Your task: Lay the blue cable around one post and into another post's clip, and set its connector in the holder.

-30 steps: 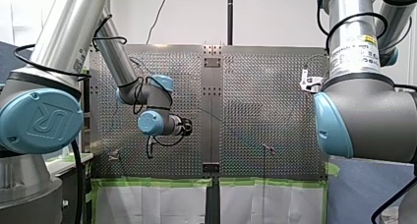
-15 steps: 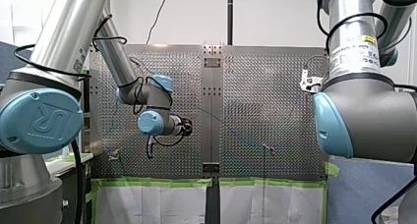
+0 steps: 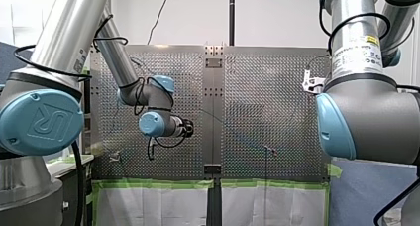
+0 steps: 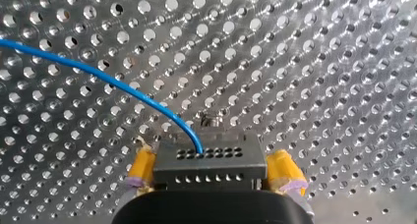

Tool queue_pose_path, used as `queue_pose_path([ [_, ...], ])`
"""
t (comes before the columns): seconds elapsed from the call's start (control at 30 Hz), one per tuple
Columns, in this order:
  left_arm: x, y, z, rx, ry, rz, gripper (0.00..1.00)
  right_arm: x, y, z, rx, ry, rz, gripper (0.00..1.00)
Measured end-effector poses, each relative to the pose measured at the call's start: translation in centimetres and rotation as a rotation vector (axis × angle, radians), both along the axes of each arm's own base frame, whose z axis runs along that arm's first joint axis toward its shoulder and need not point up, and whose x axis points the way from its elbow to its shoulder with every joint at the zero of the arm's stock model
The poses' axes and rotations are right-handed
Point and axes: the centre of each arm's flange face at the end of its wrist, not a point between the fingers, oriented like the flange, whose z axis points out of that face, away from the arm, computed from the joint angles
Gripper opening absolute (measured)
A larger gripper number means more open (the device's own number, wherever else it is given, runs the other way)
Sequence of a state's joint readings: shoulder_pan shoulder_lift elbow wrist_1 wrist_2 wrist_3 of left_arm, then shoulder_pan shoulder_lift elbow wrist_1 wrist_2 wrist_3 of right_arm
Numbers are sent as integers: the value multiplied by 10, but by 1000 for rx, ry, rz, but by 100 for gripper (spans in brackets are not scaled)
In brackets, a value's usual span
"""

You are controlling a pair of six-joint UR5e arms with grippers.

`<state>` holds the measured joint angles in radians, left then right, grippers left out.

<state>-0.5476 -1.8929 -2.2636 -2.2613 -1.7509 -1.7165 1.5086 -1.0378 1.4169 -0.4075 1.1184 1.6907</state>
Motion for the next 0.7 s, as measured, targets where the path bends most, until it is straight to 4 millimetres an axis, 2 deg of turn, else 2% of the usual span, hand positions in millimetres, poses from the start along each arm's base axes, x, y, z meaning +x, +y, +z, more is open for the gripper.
queue_pose_path([
  [0.7,0,0,0,-1,0,0,100,-8,-1,-1,11,0,-62,100],
])
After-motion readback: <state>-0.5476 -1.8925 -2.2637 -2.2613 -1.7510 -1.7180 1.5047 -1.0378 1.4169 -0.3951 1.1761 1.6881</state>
